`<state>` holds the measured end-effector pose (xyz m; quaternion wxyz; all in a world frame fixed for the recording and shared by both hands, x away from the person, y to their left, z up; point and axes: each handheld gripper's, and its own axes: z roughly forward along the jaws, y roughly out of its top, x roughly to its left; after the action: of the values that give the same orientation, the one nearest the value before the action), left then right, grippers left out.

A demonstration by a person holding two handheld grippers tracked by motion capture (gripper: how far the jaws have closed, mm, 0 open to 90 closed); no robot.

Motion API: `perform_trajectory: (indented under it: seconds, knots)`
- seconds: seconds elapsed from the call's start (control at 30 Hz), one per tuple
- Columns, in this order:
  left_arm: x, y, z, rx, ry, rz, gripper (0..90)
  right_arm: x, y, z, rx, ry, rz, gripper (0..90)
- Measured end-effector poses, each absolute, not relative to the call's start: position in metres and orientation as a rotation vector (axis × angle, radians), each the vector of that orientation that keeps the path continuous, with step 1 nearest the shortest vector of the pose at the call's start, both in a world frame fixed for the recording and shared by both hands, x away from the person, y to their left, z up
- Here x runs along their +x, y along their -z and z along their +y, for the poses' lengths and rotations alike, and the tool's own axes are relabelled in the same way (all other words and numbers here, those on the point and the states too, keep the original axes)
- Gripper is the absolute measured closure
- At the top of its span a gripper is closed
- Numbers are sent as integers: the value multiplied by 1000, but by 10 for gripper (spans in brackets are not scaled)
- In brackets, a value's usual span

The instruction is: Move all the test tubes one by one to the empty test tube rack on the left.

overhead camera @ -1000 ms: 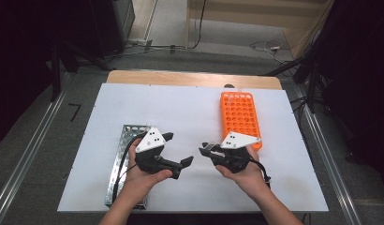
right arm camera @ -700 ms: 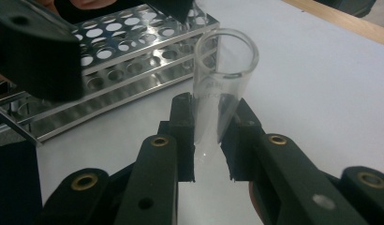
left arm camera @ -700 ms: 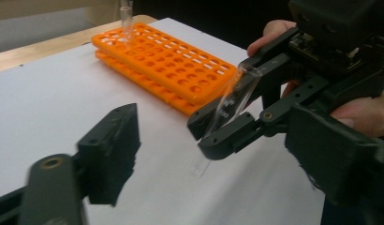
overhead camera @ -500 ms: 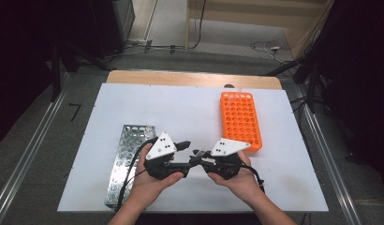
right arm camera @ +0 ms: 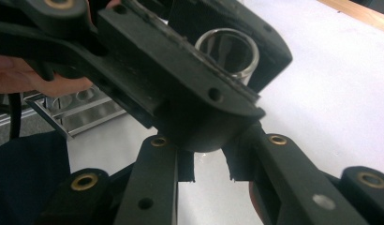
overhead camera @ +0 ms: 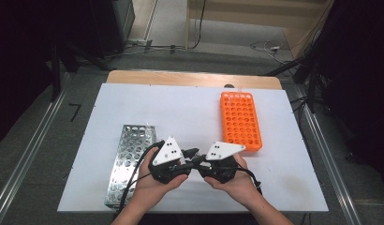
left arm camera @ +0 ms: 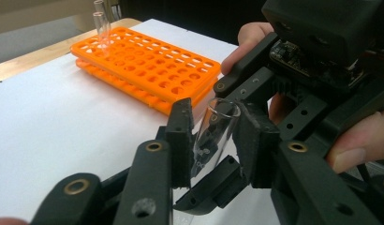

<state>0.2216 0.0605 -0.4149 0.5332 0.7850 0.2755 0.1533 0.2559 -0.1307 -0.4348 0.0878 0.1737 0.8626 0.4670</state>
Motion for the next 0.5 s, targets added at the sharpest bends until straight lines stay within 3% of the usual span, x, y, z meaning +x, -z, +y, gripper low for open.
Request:
perform_trajectory:
  seconds: [0.5]
  knots:
    - [221,412,63,1862,-417,669,765,258,434,-132,535,-1408,2569,733]
